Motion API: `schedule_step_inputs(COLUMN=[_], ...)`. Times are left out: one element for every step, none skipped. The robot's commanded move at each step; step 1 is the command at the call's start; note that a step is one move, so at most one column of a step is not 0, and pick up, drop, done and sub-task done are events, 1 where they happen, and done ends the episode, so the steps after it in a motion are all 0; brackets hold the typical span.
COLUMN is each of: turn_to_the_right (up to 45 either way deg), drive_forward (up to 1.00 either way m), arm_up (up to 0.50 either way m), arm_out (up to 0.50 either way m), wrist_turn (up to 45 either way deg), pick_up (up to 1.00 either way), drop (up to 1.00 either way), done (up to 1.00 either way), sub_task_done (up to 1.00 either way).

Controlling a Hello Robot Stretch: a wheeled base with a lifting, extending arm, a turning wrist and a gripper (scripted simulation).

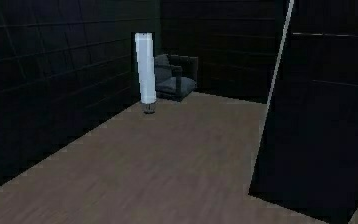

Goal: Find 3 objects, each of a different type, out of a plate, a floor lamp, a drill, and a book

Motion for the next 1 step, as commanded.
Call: schedule_step_inputs(turn_to_the_right=[0.0], drive_forward=[1.00], arm_up=[0.00], arm_out=[0.00], wrist_turn=[0.0], pick_up=[0.00], drop=[0.00], done=[0.00], sub_task_done=[0.00])
